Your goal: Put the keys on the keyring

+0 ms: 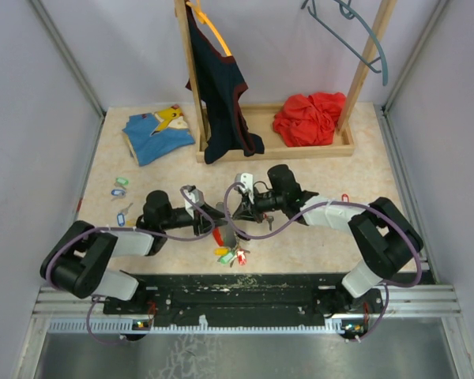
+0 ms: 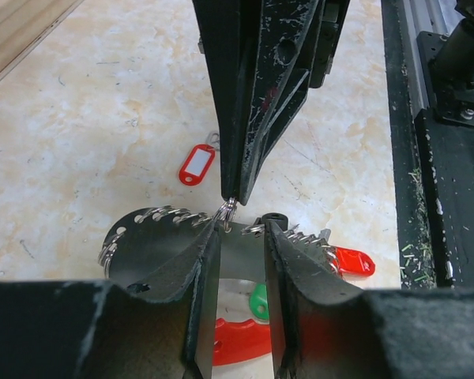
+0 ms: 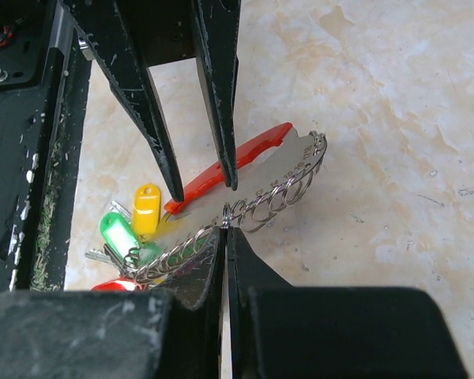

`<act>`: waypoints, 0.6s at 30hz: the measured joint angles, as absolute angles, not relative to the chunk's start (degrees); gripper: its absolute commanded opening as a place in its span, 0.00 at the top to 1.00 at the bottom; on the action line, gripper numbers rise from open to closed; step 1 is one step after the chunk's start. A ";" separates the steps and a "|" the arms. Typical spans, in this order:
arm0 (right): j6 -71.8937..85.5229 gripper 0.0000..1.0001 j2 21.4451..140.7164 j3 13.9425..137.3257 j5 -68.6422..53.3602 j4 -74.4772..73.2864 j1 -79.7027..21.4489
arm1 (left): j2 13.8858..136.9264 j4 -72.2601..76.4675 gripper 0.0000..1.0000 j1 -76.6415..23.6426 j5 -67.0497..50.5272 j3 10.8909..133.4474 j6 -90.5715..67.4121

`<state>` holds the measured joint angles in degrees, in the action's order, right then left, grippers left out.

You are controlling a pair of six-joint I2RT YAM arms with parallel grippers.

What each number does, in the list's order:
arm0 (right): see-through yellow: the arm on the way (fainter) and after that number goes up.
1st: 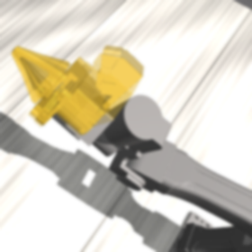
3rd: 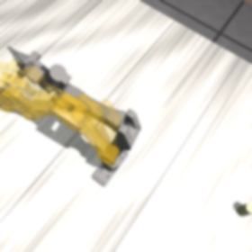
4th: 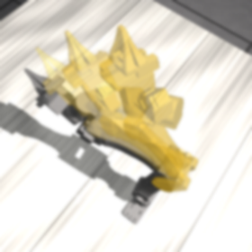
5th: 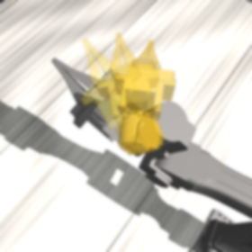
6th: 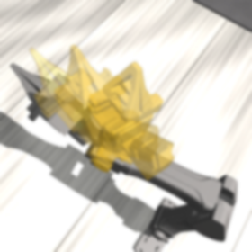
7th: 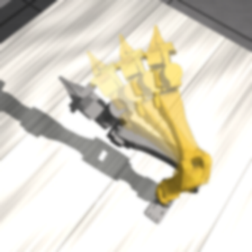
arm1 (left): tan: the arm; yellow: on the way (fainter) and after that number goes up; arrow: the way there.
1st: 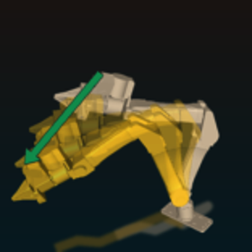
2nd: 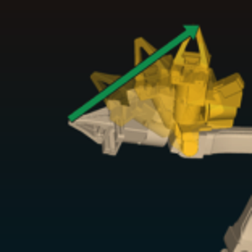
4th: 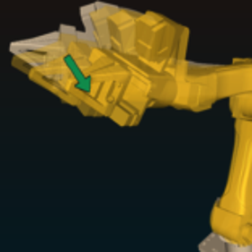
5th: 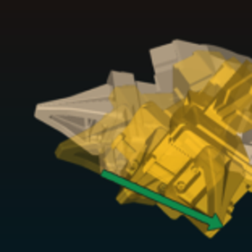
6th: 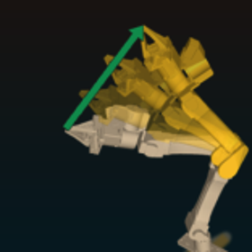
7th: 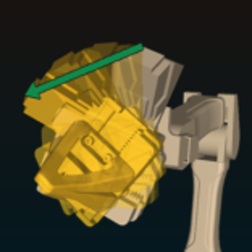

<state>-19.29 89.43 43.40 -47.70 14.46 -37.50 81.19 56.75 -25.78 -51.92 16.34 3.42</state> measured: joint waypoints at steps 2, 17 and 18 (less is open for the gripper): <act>-19.64 1.00 89.43 43.64 -47.68 13.61 -37.50 | 81.49 56.07 0.66 -26.22 -52.01 16.64 4.29; -21.06 1.00 89.21 45.17 -47.31 10.15 -38.48 | 84.16 52.14 0.68 -27.68 -50.35 19.53 7.99; -21.06 1.00 89.21 45.19 -47.22 10.00 -38.48 | 84.25 51.90 0.69 -27.81 -50.26 19.68 8.10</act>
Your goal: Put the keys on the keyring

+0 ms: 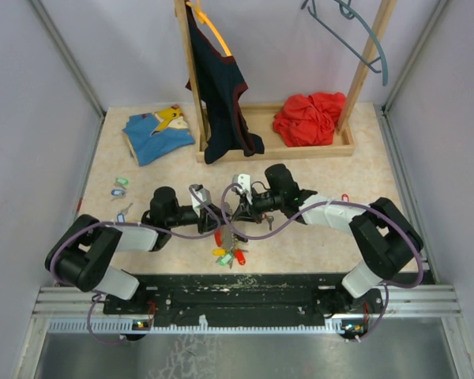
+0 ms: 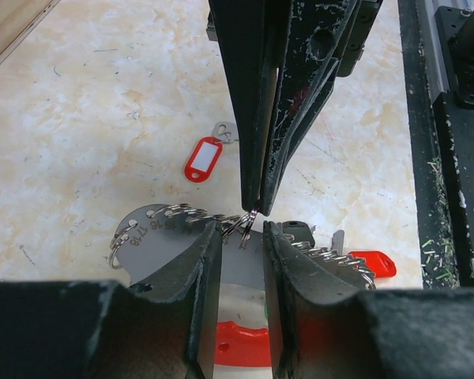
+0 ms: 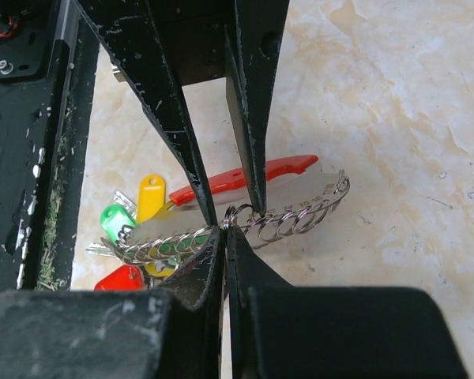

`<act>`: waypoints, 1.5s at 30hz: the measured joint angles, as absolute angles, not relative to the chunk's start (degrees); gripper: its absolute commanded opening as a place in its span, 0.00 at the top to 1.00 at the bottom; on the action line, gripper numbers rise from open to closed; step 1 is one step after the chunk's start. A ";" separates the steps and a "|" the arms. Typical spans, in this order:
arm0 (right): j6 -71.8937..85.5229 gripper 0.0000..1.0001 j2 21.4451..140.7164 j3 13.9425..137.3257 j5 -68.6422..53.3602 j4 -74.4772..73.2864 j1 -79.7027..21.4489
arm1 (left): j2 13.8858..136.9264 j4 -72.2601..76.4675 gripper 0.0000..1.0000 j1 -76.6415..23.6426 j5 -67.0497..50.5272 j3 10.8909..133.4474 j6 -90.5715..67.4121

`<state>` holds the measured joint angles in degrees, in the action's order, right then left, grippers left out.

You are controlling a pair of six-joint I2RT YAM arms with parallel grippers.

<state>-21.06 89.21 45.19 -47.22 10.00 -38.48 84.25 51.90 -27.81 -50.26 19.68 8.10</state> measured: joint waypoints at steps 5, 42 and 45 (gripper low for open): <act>-21.02 1.00 89.19 45.47 -47.22 9.58 -38.57 | 84.97 51.33 0.83 -28.12 -49.60 20.14 8.91; -17.82 0.77 85.43 39.72 -48.12 17.89 -37.01 | 84.88 55.57 1.00 -28.91 -48.47 18.26 9.06; -16.73 0.78 86.50 39.72 -48.14 18.37 -37.01 | 84.58 55.72 1.00 -28.91 -48.36 18.04 9.06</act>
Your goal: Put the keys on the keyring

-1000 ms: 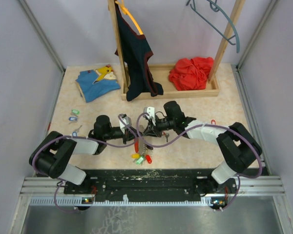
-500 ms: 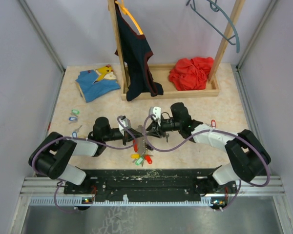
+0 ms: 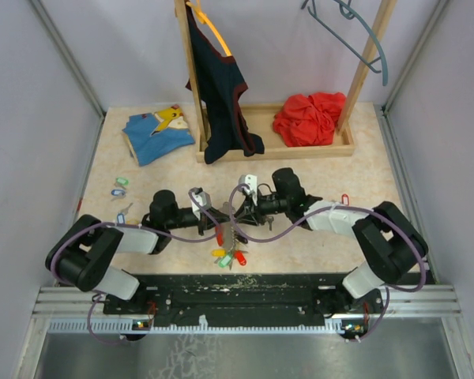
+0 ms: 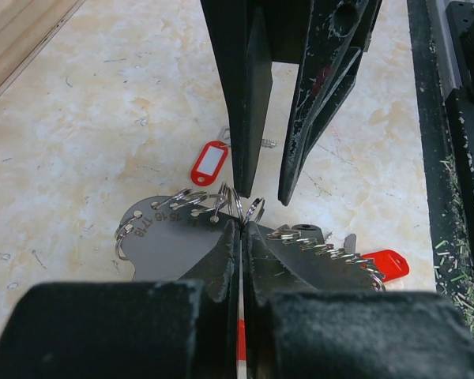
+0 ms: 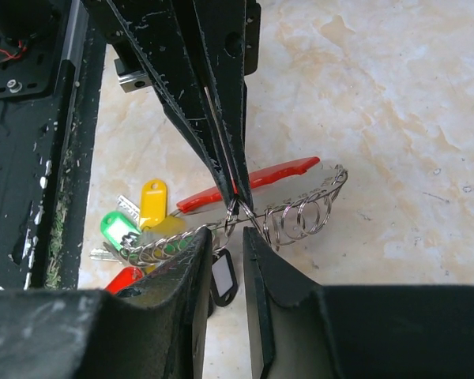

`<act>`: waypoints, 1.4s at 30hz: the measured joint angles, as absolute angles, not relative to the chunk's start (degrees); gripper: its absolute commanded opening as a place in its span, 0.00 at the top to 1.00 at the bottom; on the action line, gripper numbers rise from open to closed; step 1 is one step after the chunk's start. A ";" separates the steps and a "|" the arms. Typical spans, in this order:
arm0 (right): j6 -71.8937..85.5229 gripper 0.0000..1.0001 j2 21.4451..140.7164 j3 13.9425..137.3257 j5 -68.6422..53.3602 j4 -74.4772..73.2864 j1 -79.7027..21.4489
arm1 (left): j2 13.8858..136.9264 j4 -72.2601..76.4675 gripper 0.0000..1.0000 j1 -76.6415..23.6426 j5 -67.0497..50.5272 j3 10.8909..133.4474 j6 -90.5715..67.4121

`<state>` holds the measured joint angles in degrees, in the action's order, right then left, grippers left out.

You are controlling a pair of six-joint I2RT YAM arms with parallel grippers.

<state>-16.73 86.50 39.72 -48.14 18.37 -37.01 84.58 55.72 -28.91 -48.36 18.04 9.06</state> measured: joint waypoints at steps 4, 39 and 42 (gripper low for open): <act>-15.27 0.78 87.46 39.72 -48.45 19.31 -37.12 | 84.53 55.99 1.00 -28.91 -48.23 18.02 8.97; -13.45 1.00 89.84 39.72 -49.71 24.69 -36.18 | 78.67 61.39 0.64 -27.11 -45.84 14.00 4.71; -13.52 1.00 89.52 39.72 -50.11 25.78 -36.18 | 80.38 61.54 0.64 -27.11 -48.12 14.24 4.60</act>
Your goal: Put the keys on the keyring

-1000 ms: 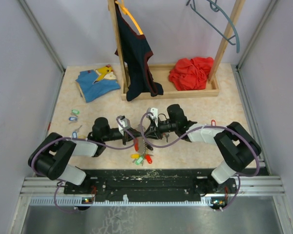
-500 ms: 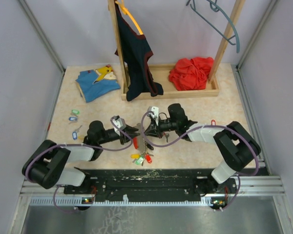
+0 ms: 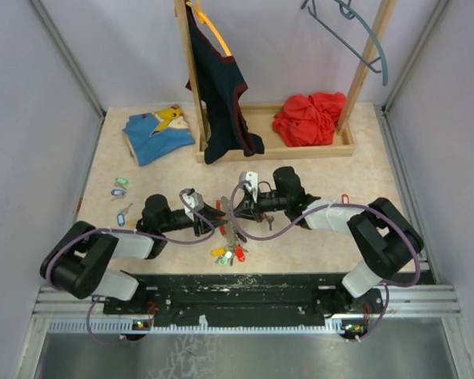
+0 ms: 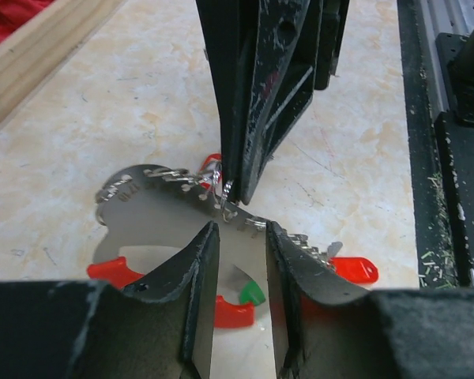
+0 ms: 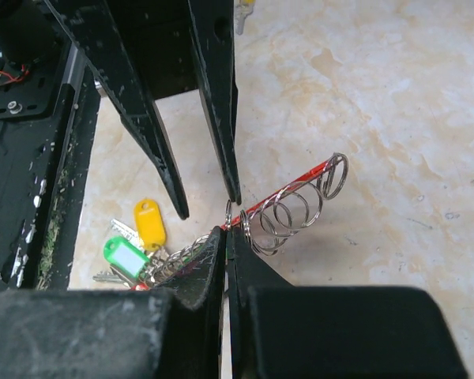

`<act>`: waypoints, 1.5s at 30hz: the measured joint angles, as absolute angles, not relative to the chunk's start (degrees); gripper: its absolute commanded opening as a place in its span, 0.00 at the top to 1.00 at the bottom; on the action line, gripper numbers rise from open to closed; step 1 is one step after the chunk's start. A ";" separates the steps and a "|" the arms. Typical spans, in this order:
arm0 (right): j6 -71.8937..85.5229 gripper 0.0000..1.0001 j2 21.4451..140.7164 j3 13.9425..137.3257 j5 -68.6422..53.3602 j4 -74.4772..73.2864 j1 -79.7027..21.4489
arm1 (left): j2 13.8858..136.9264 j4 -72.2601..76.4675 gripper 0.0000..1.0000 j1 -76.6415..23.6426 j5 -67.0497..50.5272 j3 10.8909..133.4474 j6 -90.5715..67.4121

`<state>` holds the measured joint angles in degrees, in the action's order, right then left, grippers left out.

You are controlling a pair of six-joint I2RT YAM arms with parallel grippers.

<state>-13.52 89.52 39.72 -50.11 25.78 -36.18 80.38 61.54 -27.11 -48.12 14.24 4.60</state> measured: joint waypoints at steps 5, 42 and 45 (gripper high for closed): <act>-13.41 1.00 88.99 38.61 -50.74 28.42 -36.18 | 82.17 61.43 0.66 -27.11 -50.13 14.85 4.16; -30.33 1.00 92.73 71.37 -27.03 -32.01 -44.60 | 81.60 62.67 0.69 -27.11 -48.93 14.96 4.14; -30.79 1.00 93.91 72.18 -27.07 -35.24 -44.64 | 81.58 64.18 0.68 -27.11 -48.84 14.46 4.12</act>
